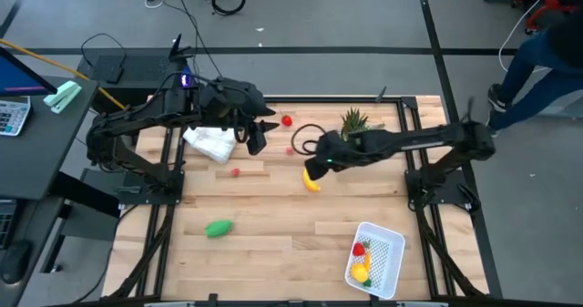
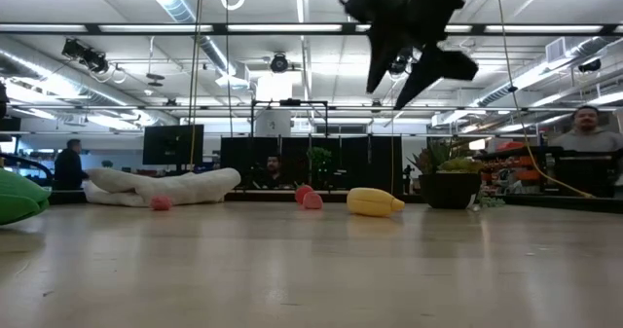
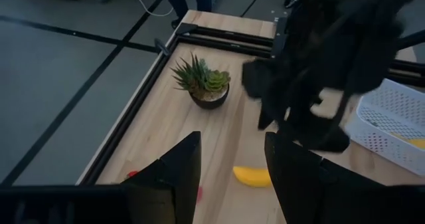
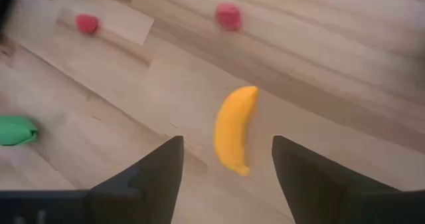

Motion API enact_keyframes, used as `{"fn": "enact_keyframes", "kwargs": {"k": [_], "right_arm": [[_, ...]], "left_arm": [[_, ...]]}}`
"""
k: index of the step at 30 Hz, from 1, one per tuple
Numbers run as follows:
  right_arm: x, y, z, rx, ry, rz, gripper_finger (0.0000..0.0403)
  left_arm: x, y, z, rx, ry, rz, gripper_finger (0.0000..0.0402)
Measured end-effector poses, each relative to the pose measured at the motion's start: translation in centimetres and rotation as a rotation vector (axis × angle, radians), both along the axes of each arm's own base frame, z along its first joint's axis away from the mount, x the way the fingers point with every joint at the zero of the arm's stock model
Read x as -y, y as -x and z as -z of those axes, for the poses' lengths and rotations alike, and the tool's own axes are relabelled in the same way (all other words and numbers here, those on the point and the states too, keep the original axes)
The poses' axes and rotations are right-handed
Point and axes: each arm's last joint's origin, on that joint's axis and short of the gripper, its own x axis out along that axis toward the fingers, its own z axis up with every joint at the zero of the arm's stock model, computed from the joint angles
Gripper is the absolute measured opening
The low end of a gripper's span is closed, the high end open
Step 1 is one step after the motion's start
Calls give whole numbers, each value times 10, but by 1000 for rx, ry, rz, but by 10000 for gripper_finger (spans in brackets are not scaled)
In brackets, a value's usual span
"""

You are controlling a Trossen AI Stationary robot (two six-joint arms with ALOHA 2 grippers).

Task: Pick and placing Produce into tupperware
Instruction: Put the banana into the white bin

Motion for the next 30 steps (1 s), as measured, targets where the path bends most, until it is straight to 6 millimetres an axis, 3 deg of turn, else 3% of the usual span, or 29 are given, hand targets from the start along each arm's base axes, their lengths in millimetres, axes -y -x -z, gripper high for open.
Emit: {"fn": "enact_keyframes", "kwargs": {"k": [10, 30], "right_arm": [[0, -25, 56, -160, -61, -47, 238], [-3, -46, 96, -176, -57, -55, 239]], "left_arm": [[0, 0, 0, -1, 0, 0, 172], [-2, 1, 2, -16, 8, -13, 172]]}}
